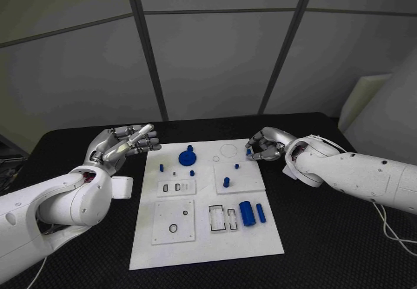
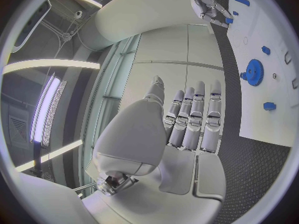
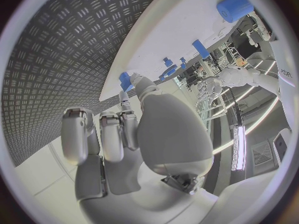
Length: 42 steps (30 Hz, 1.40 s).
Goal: Assemble the parts on the task board
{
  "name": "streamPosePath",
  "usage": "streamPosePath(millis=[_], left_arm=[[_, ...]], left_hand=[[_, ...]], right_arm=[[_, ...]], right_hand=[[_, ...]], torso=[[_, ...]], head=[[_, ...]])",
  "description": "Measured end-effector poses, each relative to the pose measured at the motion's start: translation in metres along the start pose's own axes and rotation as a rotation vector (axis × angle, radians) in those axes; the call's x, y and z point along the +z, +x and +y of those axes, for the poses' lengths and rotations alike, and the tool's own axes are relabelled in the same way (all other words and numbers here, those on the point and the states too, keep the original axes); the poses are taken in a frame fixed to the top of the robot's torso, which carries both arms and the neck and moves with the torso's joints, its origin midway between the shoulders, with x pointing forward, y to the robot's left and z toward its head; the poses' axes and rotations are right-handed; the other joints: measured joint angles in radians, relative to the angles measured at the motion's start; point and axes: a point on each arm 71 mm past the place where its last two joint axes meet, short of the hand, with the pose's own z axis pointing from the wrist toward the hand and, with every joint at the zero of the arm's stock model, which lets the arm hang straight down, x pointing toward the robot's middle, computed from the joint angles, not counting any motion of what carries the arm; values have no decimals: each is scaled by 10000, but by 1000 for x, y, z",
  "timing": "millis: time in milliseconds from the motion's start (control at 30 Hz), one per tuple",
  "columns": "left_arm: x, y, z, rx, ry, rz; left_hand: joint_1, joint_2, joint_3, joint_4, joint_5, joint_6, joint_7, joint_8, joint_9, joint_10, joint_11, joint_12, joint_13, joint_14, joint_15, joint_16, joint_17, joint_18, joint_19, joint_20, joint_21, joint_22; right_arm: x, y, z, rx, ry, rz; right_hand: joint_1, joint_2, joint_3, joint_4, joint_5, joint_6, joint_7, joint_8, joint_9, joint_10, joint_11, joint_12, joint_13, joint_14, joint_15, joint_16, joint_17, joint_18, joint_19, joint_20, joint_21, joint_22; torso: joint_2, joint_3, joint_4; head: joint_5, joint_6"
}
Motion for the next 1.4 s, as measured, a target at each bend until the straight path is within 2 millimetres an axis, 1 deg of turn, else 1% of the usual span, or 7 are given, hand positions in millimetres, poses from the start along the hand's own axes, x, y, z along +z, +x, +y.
streamPosePath(millis=[233, 467, 533, 600, 667, 1033, 1400], left_arm=[[0, -1, 0, 13, -10, -24], [0, -1, 0, 21, -17, -39], [1, -1, 0, 24, -20, -44], [1, -1, 0, 26, -22, -47], [1, -1, 0, 29, -24, -51], [0, -1, 0, 32, -35, -54], [1, -1, 1, 42, -44, -73]], left_hand=[[0, 0, -28, -28, 0, 0, 0, 0, 0, 0, 0, 0, -8, 0, 0, 0, -1, -1, 0, 0, 0, 0], [0, 0, -28, -28, 0, 0, -1, 0, 1, 0, 0, 0, -9, 0, 0, 0, -1, 0, 0, 0, 0, 1], [0, 0, -28, -28, 0, 0, -1, 0, 1, 0, 0, 0, -9, 0, 0, 0, -1, 0, 0, 0, 0, 1], [0, 0, -28, -28, 0, 0, -1, 0, 1, 0, 0, 0, -9, 0, 0, 0, -1, 0, 0, 0, 0, 1], [0, 0, -28, -28, 0, -2, 2, 0, 1, 0, 0, 0, -9, 0, 0, 0, -1, -1, 0, 0, 0, 1], [0, 0, -28, -28, 0, -37, 37, 0, 2, 0, 0, 0, -8, 0, 0, 0, 8, -1, 0, 0, 0, 1], [1, 1, -27, -28, 0, -36, 36, 0, 2, -35, 35, 0, -8, 0, 0, 0, 7, 0, 0, 0, 0, 2]], right_arm=[[0, 0, 0, 0, 22, 44], [0, 1, 0, -4, 42, 97], [0, 1, 0, -6, 45, 117], [0, 1, 0, -10, 46, 130], [0, 1, 0, -18, 48, 144], [0, 1, 0, -58, 33, 168], [-2, 1, 6, -17, -91, 22]], right_hand=[[0, 0, 0, 0, 0, 67, -4, 0, -1, 0, 0, 0, 0, 0, 0, 0, -1, 0, 0, 0, 0, -1], [38, 41, 26, -25, -44, 305, -15, 125, 30, 0, -1, 0, 0, 0, 0, 0, -2, 0, 0, 0, 0, -1], [14, 148, 26, -25, -44, 432, -36, 184, 49, 0, -1, 0, -1, 0, 0, -1, -1, 0, 0, 0, 0, -1], [11, 145, 41, -40, -69, 535, -42, 211, 55, 0, -1, 0, -1, 0, 0, -1, -2, -1, 0, 0, 0, -1], [24, 240, 51, -51, -96, 634, -51, 225, 64, 0, -1, -1, -1, 0, 0, -1, -2, 0, 0, 0, 0, -1], [43, 414, 111, -110, -158, 1018, -129, 327, 85, 0, -1, 37, -1, 0, 0, -1, -3, 0, -1, 0, 0, -2], [96, 598, 239, -176, -226, 1193, -233, 354, 92, 0, -77, 36, -1, 0, 0, -1, -4, 0, 37, -38, 0, -2]], torso=[[-4, 2, 0], [-4, 1, 0], [-4, 0, 1], [-4, -1, 4], [-4, -1, 6], [-3, 1, 12], [-8, 10, 6]], head=[[3, -22], [11, -35], [11, -39], [11, -55], [11, -68], [40, -143], [84, -146]])
